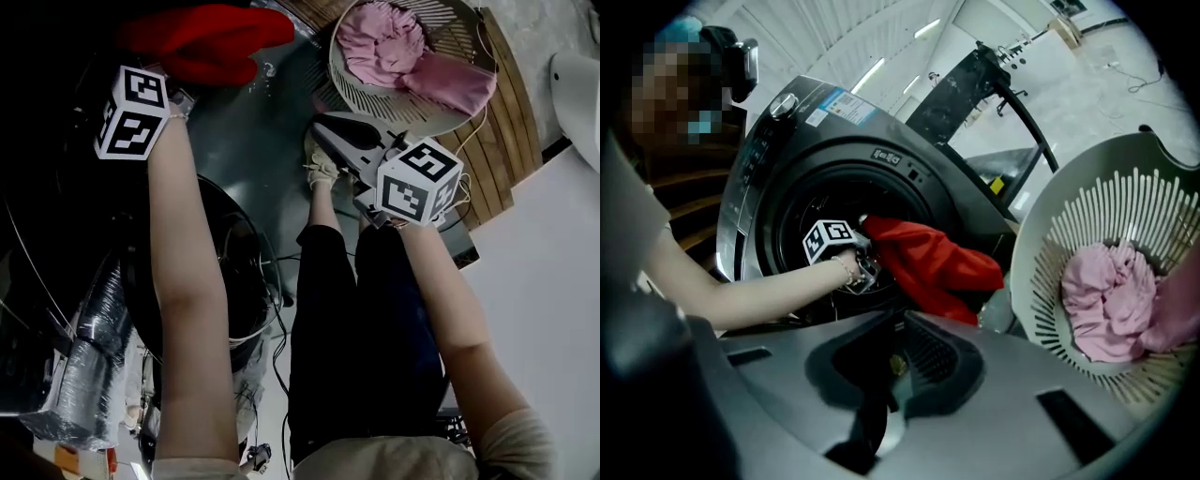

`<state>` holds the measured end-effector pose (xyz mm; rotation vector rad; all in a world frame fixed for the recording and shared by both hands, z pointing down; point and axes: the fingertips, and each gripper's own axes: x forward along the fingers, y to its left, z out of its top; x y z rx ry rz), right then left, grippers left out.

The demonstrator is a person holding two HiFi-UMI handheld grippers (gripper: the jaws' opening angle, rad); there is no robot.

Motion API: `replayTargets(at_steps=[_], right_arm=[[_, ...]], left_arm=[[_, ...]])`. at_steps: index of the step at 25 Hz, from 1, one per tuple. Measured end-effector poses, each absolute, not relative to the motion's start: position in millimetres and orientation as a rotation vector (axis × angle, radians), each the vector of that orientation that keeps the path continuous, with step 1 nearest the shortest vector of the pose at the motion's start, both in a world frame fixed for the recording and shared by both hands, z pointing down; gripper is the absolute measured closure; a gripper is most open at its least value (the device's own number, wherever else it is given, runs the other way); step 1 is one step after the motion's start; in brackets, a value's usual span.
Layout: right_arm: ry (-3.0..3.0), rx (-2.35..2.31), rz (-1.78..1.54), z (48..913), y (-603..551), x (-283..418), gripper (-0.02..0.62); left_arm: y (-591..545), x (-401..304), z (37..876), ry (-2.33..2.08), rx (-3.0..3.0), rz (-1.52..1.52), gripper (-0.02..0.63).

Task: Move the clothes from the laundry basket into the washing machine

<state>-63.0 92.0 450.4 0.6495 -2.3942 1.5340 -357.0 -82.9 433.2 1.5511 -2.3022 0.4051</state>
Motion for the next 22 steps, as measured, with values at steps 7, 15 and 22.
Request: replayTargets(at_steps=[7,15,22], right_arm=[[-2.36,0.613,1.565,459.3,106.3,-68.4,0.561],[-2.331,0.59,1.581,453.4,118.4,-71.3,0.561],[-2.35,0.631,1.547,449.2,110.3,-67.7,0.561]], left_arm=[[-70.1,-380.1,492.4,-2.24,1.221,0.331,0.227],[-20.6,-377.0,444.8,-2.315,1.23,0.251,0.227],[2.9,-268.5,468.3,-1.979,1.517,0.245,0.224]])
